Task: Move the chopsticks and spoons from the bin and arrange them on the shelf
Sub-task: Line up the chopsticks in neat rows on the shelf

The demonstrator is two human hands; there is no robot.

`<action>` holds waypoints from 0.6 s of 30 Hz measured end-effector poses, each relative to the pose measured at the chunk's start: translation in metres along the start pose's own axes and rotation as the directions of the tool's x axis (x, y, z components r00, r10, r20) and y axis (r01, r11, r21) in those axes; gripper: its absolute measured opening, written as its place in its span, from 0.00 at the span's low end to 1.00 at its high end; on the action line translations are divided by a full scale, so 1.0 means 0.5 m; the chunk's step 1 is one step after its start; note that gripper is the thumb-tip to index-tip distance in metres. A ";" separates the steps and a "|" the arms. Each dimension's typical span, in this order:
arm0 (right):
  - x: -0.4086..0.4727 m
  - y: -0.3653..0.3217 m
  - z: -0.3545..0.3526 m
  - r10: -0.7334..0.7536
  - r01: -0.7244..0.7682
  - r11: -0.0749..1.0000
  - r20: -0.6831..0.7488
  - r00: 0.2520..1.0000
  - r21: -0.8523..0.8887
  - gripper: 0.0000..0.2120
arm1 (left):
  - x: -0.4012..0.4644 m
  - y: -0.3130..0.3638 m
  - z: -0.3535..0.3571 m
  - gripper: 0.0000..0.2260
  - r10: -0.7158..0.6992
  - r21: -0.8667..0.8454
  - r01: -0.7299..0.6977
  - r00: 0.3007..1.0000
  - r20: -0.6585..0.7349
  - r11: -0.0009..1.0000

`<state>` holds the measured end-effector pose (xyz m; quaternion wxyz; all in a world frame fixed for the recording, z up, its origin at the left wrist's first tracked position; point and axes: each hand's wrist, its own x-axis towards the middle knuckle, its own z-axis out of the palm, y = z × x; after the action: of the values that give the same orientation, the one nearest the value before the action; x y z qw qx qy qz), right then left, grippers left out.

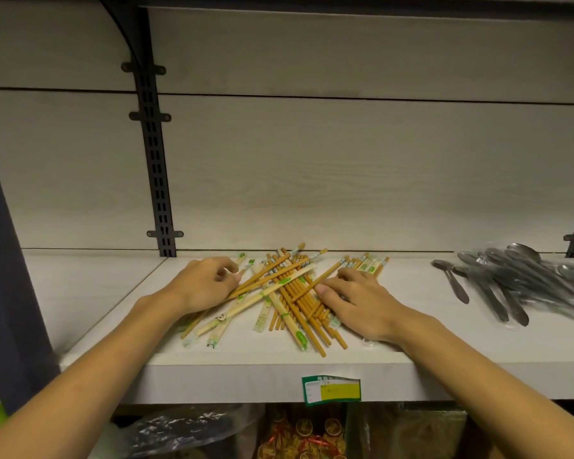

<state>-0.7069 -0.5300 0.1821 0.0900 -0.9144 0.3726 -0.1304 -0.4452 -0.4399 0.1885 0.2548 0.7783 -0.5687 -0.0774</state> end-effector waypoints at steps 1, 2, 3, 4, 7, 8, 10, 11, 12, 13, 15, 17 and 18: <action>0.000 0.000 0.000 -0.002 0.002 1.000 0.001 1.000 -0.001 0.22 | -0.002 0.001 0.001 0.14 0.022 -0.004 -0.022 0.999 0.028 1.000; 0.001 0.001 0.001 -0.005 0.005 1.000 0.003 1.000 -0.001 0.22 | -0.006 0.003 0.002 0.14 0.039 -0.002 -0.039 0.998 0.057 0.999; 0.002 0.003 0.003 -0.007 0.007 1.000 0.003 1.000 0.001 0.22 | -0.008 0.004 0.002 0.15 0.052 -0.007 -0.051 0.995 0.080 0.999; 0.004 0.005 0.004 -0.007 0.008 1.000 -0.004 1.000 0.010 0.23 | -0.011 0.006 0.000 0.15 0.055 -0.019 -0.053 0.994 0.097 0.998; 0.011 0.014 0.010 -0.001 0.003 0.999 -0.039 0.999 0.053 0.24 | -0.024 0.013 -0.001 0.16 0.064 -0.080 -0.054 0.989 0.131 0.995; 0.012 0.014 0.010 -0.002 0.005 0.998 -0.037 0.999 0.064 0.24 | -0.031 0.018 0.000 0.17 0.075 -0.081 -0.063 0.985 0.154 0.995; 0.013 0.008 0.008 -0.022 0.022 0.998 -0.002 1.000 0.067 0.23 | -0.038 0.028 0.008 0.18 0.108 -0.083 -0.094 0.977 0.183 0.992; 0.012 0.002 0.006 -0.035 0.034 0.997 0.020 0.999 0.070 0.22 | -0.041 0.033 0.013 0.18 0.127 -0.094 -0.111 0.975 0.185 0.989; 0.012 -0.004 0.004 -0.054 0.051 0.996 0.036 0.998 0.079 0.22 | -0.043 0.041 0.016 0.18 0.141 -0.112 -0.122 0.972 0.185 0.986; 0.009 -0.012 0.001 -0.076 0.072 0.993 0.043 0.996 0.091 0.21 | -0.045 0.050 0.019 0.19 0.153 -0.136 -0.129 0.970 0.189 0.982; 0.005 -0.022 -0.002 -0.117 0.112 0.986 0.031 0.993 0.127 0.20 | -0.050 0.066 0.023 0.19 0.166 -0.157 -0.135 0.965 0.203 0.978; 0.001 -0.027 -0.004 -0.143 0.138 0.976 0.014 0.990 0.167 0.18 | -0.056 0.081 0.027 0.20 0.177 -0.142 -0.150 0.963 0.204 0.979; 0.001 -0.027 -0.005 -0.151 0.147 0.972 0.006 0.988 0.185 0.17 | -0.060 0.088 0.029 0.20 0.186 -0.135 -0.161 0.962 0.199 0.978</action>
<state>-0.6984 -0.5211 0.1879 0.1678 -0.9288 0.2882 -0.1616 -0.4988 -0.4264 0.1922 0.2443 0.6963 -0.6530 -0.1703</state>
